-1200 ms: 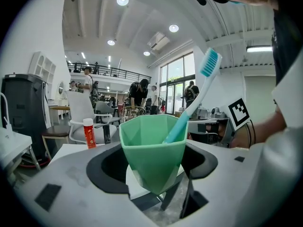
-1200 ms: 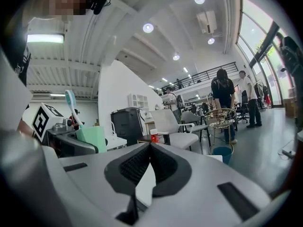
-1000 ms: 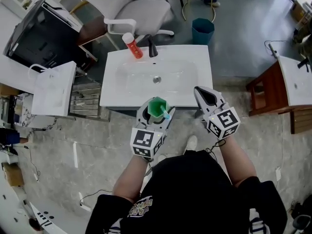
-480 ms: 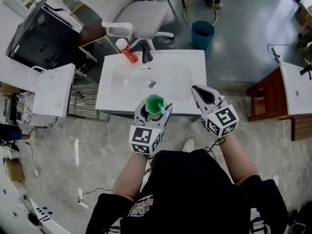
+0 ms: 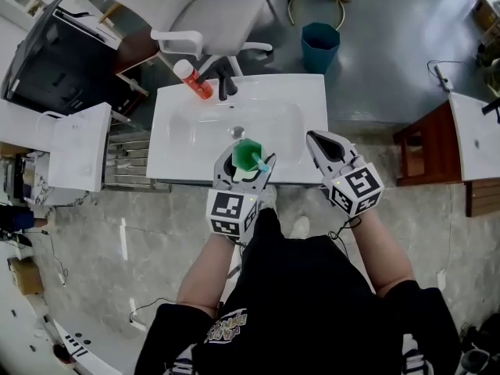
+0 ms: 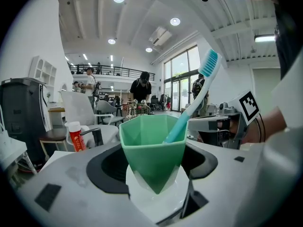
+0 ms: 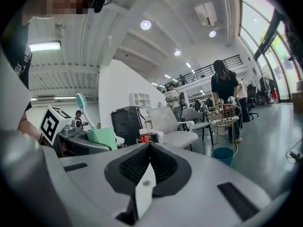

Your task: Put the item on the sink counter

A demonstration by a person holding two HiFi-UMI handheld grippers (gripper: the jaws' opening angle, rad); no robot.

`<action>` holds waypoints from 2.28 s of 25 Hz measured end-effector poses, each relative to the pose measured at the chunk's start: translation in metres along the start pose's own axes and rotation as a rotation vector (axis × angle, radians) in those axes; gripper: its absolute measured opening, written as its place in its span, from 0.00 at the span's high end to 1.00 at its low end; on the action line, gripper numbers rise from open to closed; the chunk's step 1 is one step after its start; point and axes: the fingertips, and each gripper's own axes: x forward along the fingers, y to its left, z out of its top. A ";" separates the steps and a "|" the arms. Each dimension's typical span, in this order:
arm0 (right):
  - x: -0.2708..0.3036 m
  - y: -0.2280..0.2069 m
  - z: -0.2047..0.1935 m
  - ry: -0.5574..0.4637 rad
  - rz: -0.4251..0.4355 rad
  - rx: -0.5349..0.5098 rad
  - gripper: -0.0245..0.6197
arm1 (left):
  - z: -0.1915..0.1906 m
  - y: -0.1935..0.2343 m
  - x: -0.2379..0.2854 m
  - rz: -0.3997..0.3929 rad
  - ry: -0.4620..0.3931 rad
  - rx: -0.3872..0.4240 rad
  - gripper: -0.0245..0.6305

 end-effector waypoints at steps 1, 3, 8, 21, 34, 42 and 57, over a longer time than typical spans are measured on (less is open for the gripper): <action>0.002 -0.003 0.000 0.000 -0.009 0.002 0.88 | -0.001 0.002 0.005 -0.007 0.002 0.001 0.48; 0.008 -0.010 -0.002 0.002 -0.028 0.006 0.88 | -0.002 0.007 0.016 -0.022 0.002 0.006 0.48; 0.027 -0.034 -0.005 0.013 -0.073 0.022 0.88 | -0.005 0.022 0.049 -0.066 0.013 0.016 0.48; 0.079 -0.086 -0.017 0.051 -0.194 0.093 0.88 | -0.017 0.065 0.134 -0.135 -0.009 0.101 0.48; 0.100 -0.113 -0.040 0.115 -0.282 0.136 0.88 | -0.055 0.101 0.215 -0.135 0.012 0.108 0.48; 0.096 -0.126 -0.054 0.136 -0.333 0.164 0.88 | -0.071 0.105 0.254 -0.142 0.020 0.120 0.48; 0.094 -0.132 -0.069 0.156 -0.353 0.195 0.88 | -0.094 0.125 0.300 -0.113 0.047 0.135 0.48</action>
